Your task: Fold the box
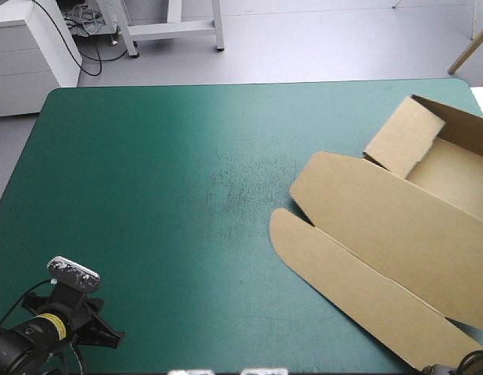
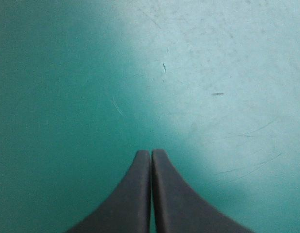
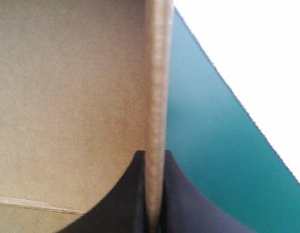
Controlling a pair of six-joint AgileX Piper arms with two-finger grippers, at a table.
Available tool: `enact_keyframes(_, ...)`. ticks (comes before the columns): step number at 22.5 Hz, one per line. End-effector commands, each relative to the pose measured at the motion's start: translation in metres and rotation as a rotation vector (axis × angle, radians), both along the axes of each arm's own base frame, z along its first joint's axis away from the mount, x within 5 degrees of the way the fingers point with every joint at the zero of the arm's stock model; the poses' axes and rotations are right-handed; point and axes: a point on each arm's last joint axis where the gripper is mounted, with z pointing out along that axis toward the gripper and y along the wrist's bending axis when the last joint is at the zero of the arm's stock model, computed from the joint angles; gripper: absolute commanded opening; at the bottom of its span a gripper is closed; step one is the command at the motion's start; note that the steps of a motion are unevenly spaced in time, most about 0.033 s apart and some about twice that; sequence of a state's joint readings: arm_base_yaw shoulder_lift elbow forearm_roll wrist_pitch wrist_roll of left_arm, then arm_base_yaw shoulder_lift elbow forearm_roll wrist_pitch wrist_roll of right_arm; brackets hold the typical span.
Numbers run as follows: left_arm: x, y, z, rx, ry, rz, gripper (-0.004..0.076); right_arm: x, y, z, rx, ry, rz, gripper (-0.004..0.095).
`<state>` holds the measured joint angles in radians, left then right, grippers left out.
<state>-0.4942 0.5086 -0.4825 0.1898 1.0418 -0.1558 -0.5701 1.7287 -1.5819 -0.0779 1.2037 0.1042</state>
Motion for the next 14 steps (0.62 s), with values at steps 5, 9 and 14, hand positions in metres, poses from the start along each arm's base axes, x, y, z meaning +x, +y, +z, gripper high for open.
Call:
enact_keyframes(5,0.0040,-0.0023,0.0088,-0.028,-0.051,-0.002,-0.0010,-0.0338,-0.0389,0.0198,-0.061,-0.028,-0.079,0.0159)
enact_keyframes(9,0.0040,-0.0023,0.0088,-0.028,-0.051,-0.002,-0.0010,-0.0324,-0.0371,0.0196,-0.041,-0.042,-0.072,0.0338)
enact_keyframes(14,0.0040,-0.0023,0.0088,-0.028,-0.051,-0.002,-0.0010,-0.0326,-0.0365,0.0204,-0.041,-0.045,-0.066,0.0339)
